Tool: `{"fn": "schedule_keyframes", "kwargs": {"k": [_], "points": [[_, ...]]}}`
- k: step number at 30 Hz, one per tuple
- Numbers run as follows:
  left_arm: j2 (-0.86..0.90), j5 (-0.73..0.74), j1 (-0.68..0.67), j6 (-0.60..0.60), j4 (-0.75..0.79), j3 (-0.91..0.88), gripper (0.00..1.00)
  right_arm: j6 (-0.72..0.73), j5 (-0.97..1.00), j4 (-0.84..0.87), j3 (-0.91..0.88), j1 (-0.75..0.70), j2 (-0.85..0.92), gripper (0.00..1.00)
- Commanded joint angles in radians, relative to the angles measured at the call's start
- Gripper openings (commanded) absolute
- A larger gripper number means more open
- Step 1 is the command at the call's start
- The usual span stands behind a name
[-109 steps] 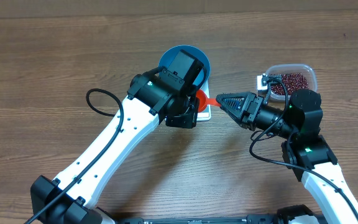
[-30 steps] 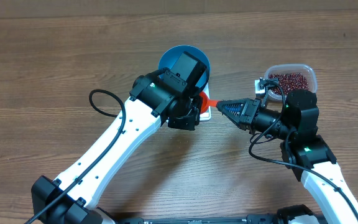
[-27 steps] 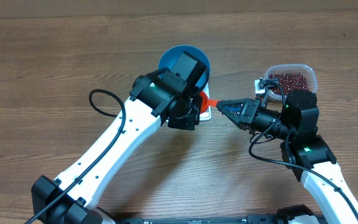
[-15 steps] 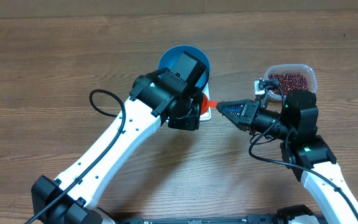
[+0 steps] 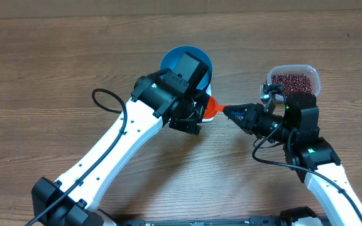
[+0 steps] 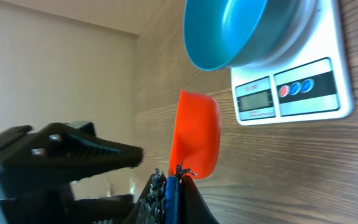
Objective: Scoop item into bowl and weigh 150g on scale
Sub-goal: 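Open the left gripper to release the scoop rim, then carry the scoop right toward the bean tub with the right gripper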
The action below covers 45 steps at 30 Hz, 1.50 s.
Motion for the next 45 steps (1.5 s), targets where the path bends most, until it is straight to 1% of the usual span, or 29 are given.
{"fn": "schedule_keyframes", "kwargs": {"k": [1,5,7,9,12,16,18,21,23,25,27,32,36,40,45], "points": [[0.008,0.008,0.004,0.137,-0.005,0.011,0.53,-0.122,0.022,-0.013,0.017,-0.004,0.000,0.04],[0.008,0.008,0.014,0.322,-0.011,0.011,0.50,-0.234,0.023,-0.071,0.017,-0.004,0.000,0.04],[0.008,0.017,0.020,0.417,-0.022,0.011,0.50,-0.282,0.023,-0.106,0.017,-0.004,0.000,0.04],[0.008,0.024,0.025,0.516,-0.026,0.011,0.49,-0.362,0.021,-0.147,0.017,-0.004,0.000,0.04],[0.008,0.024,0.027,0.664,-0.026,0.011,0.49,-0.526,0.014,-0.209,0.017,-0.004,0.000,0.04],[0.008,0.021,0.027,0.851,-0.026,0.011,0.52,-0.676,-0.006,-0.286,0.017,-0.004,0.000,0.04],[0.008,0.019,0.027,0.888,-0.026,0.011,0.54,-0.747,-0.042,-0.311,0.017,-0.004,0.000,0.04],[0.008,-0.012,0.026,0.898,-0.026,0.011,0.61,-0.843,-0.091,-0.344,0.017,-0.004,0.000,0.04],[0.008,-0.032,0.026,0.919,-0.026,0.011,0.64,-0.877,-0.111,-0.355,0.017,-0.004,0.000,0.04],[0.008,-0.056,0.026,0.958,-0.026,0.011,0.70,-0.898,-0.117,-0.361,0.017,-0.004,0.000,0.04],[0.008,-0.076,0.026,0.996,-0.026,0.011,0.72,-0.901,-0.118,-0.360,0.017,-0.004,0.000,0.04],[0.008,-0.078,0.026,1.111,-0.026,0.011,0.70,-0.942,-0.118,-0.360,0.017,-0.004,0.000,0.04],[0.008,-0.078,0.026,1.139,-0.030,0.011,0.69,-0.975,-0.114,-0.356,0.017,-0.004,0.000,0.04],[0.008,-0.078,0.026,1.144,-0.041,0.011,0.73,-0.975,-0.114,-0.337,0.017,-0.004,0.000,0.04],[0.008,-0.077,0.024,1.184,-0.042,0.011,0.72,-0.960,-0.114,-0.322,0.017,-0.004,0.000,0.04]]}}
